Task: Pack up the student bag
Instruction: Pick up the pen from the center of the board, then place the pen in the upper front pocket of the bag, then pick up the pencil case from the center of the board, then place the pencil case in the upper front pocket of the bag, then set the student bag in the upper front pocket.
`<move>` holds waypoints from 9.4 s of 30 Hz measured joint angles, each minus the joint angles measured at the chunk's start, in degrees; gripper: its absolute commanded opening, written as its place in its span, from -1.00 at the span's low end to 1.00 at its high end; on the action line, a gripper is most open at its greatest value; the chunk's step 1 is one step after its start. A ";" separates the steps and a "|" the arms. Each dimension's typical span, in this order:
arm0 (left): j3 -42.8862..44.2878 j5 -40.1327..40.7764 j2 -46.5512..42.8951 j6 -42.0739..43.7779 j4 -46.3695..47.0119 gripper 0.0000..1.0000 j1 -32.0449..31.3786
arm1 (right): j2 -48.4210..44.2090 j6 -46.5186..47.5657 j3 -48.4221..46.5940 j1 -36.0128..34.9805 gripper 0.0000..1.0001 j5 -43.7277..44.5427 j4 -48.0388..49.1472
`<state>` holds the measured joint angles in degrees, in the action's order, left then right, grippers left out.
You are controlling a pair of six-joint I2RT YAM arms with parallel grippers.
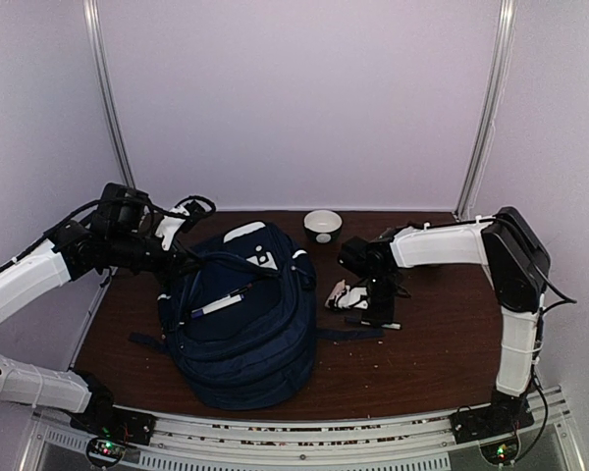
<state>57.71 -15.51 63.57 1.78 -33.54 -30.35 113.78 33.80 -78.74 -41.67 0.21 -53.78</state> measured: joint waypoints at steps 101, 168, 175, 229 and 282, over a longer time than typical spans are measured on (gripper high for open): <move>0.00 -0.83 1.79 0.00 0.07 -1.00 0.11 | 2.84 35.98 -15.91 -0.33 0.08 -9.81 -3.13; 0.00 -2.34 1.99 -0.04 0.07 -1.00 0.26 | 3.34 9.70 -6.78 2.64 -0.08 -16.06 -1.14; 0.00 -2.34 1.99 -0.04 0.07 -1.00 0.26 | 3.34 6.47 -6.71 2.27 -0.15 -15.72 4.33; 0.00 -2.51 2.05 -0.33 0.07 -1.00 0.31 | 3.82 14.45 -37.38 -32.54 -0.60 -0.15 -3.76; 2.56 -4.70 12.98 -4.94 -1.03 -1.00 -14.95 | -15.67 9.92 7.10 -27.52 -0.04 -5.05 12.24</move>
<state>60.27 -20.21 76.55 -3.16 -34.57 -45.30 98.10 43.72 -71.64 -69.19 -4.84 -41.54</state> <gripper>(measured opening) 0.029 0.484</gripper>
